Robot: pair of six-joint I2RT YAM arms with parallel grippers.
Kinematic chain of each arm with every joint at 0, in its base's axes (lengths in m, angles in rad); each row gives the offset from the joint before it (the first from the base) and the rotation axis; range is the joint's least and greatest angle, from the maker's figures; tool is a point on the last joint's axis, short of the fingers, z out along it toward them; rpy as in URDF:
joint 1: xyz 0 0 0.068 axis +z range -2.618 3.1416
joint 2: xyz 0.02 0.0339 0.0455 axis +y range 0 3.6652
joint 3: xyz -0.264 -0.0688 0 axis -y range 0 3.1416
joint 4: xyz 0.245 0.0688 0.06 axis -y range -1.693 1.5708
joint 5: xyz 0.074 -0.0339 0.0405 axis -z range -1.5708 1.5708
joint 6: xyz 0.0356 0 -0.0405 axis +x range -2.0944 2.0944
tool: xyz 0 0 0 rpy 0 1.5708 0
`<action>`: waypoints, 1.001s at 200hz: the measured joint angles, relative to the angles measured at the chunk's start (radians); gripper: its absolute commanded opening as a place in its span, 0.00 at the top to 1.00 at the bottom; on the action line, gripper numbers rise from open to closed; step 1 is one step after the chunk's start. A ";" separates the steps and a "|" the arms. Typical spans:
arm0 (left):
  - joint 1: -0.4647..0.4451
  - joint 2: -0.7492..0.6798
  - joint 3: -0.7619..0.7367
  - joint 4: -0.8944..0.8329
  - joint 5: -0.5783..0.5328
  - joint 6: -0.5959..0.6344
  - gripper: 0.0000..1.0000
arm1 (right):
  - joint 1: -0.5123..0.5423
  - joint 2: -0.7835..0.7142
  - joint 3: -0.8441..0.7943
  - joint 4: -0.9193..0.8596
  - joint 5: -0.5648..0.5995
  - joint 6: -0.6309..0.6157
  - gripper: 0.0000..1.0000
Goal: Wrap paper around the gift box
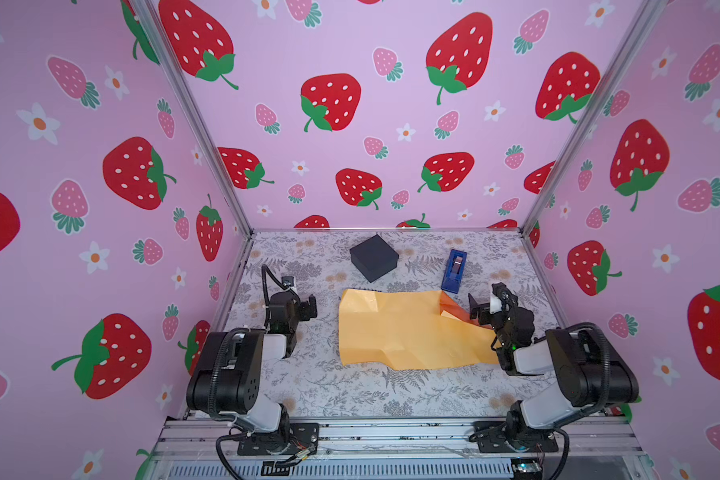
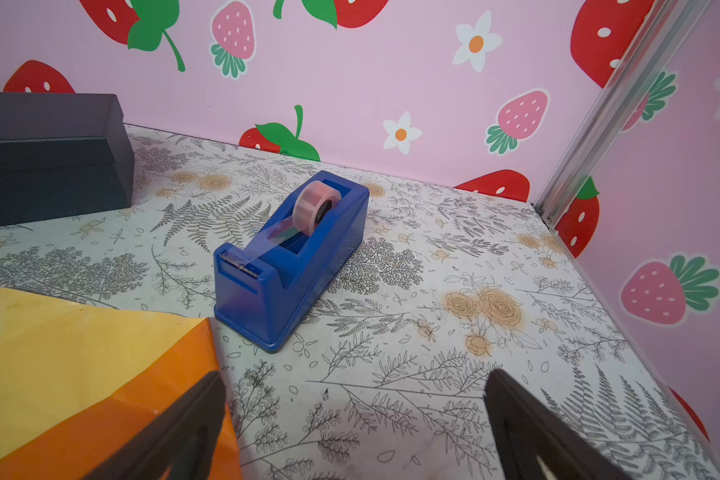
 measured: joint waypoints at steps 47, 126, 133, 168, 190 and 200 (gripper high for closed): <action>0.000 0.000 0.000 0.000 0.000 0.000 0.01 | -0.003 0.000 0.000 0.007 -0.006 0.000 0.00; 0.000 0.000 0.000 0.000 0.000 0.000 0.01 | -0.003 0.000 0.000 0.009 -0.007 0.000 0.01; 0.000 0.000 0.000 0.000 0.000 0.000 0.01 | -0.003 0.000 0.000 0.009 -0.007 0.000 0.00; 0.000 0.000 0.000 0.000 0.000 0.000 0.01 | -0.003 0.000 0.000 0.009 -0.009 0.000 0.00; 0.000 0.000 0.000 0.000 0.000 0.000 0.01 | -0.003 0.000 0.000 0.009 -0.010 0.000 0.00; 0.000 0.000 0.000 0.000 0.000 0.000 0.01 | -0.005 0.000 0.000 0.008 -0.011 0.000 0.00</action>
